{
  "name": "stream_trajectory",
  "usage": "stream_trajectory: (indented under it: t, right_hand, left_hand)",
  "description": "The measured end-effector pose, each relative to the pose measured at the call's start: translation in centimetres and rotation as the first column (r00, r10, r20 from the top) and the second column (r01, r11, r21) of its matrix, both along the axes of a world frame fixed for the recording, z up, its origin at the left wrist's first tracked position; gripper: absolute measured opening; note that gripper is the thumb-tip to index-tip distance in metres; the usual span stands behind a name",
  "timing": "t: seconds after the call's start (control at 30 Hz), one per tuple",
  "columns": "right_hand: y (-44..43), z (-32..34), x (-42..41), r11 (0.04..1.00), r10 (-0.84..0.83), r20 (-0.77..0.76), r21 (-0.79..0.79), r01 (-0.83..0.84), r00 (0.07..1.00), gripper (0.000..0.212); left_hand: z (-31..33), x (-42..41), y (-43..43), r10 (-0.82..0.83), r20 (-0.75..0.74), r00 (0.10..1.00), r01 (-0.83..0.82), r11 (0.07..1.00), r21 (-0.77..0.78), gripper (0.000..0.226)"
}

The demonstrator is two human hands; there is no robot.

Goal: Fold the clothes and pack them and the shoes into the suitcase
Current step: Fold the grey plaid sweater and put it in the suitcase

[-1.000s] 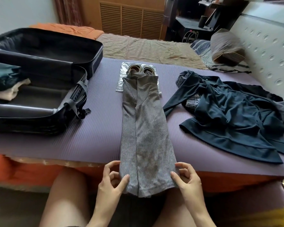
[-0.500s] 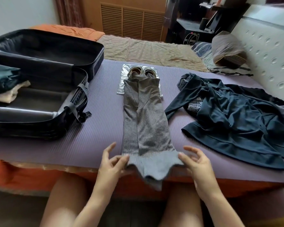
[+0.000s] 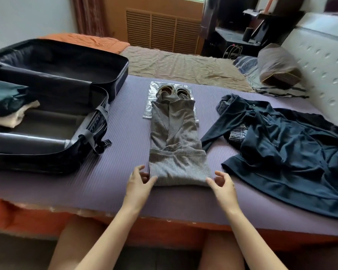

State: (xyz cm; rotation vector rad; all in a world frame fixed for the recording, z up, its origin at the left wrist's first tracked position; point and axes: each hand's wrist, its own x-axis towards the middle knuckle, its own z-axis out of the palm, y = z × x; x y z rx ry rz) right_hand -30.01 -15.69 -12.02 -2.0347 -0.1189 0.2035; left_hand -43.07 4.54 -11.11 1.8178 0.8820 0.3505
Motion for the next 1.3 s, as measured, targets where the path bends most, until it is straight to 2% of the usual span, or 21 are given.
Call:
stream_trajectory:
  t: [0.17,0.23,0.33,0.43,0.53,0.67,0.77,0.83,0.93,1.03,1.1,1.17,1.23,1.3]
  right_hand:
    - [-0.1,0.0,0.0,1.000,0.023,0.055,0.006,-0.023,0.998,0.039]
    - [-0.1,0.1,-0.1,1.000,0.002,0.122,0.030,-0.006,0.993,0.036]
    - [-0.3,0.4,-0.3,0.996,-0.021,0.164,0.084,0.008,0.986,0.032]
    - [-0.5,0.8,-1.1,0.997,0.011,0.131,0.078,-0.021,0.991,0.032]
    - [-1.0,1.6,-3.1,0.991,0.114,0.091,0.052,-0.119,0.989,0.038]
    - [-2.0,1.2,-6.5,0.973,0.229,0.080,-0.028,-0.228,0.970,0.040]
    - [-2.6,0.0,-8.1,0.972,0.229,0.117,-0.079,-0.221,0.966,0.040]
    - [-3.0,-0.7,-8.3,0.964,0.253,0.239,-0.141,-0.224,0.938,0.048]
    - [-3.6,-1.7,-7.4,0.882,0.458,0.334,-0.288,-0.373,0.824,0.077]
    - [-3.5,-2.9,-6.4,0.781,0.611,0.371,-0.430,-0.453,0.699,0.097]
    - [-3.2,-3.4,-6.1,0.787,0.608,0.400,-0.422,-0.451,0.686,0.095]
    - [-3.1,-3.4,-6.0,0.816,0.571,0.405,-0.375,-0.440,0.714,0.087]
    - [-3.3,-3.5,-5.9,0.827,0.557,0.402,-0.356,-0.436,0.727,0.074]
    - [-3.4,-3.3,-5.8,0.841,0.537,0.409,-0.323,-0.434,0.738,0.064]
  left_hand:
    - [0.3,-0.4,-1.2,0.037,0.151,0.988,-0.048,0.996,0.074,0.053]
    - [0.2,-0.4,-1.5,0.018,0.177,0.984,-0.029,0.998,0.058,0.056]
    - [-0.2,-0.7,-1.2,0.067,0.239,0.969,-0.084,0.995,0.062,0.051]
    - [-0.2,-1.5,-0.4,0.071,0.226,0.972,-0.084,0.995,0.050,0.046]
    - [-0.1,-3.3,1.3,0.042,0.193,0.980,-0.054,0.997,0.060,0.044]
    - [0.1,-6.3,2.8,-0.071,0.159,0.985,0.046,0.987,0.153,0.040]
    - [-0.8,-7.6,2.5,-0.159,0.120,0.980,0.130,0.967,0.217,0.044]
    - [-1.9,-7.9,2.3,-0.205,0.129,0.970,0.149,0.924,0.353,0.050]
    - [-2.5,-7.8,2.4,-0.342,0.145,0.928,0.230,0.836,0.498,0.046]
    - [-3.0,-7.0,2.9,-0.543,0.033,0.839,0.419,0.683,0.598,0.068]
    - [-3.6,-6.8,3.4,-0.556,0.000,0.831,0.456,0.682,0.572,0.088]
    - [-3.9,-6.7,3.7,-0.507,0.063,0.859,0.407,0.754,0.515,0.093]
    - [-3.9,-6.6,4.0,-0.491,0.098,0.866,0.369,0.759,0.536,0.083]
    - [-4.0,-6.4,4.2,-0.517,0.090,0.851,0.375,0.719,0.584,0.067]
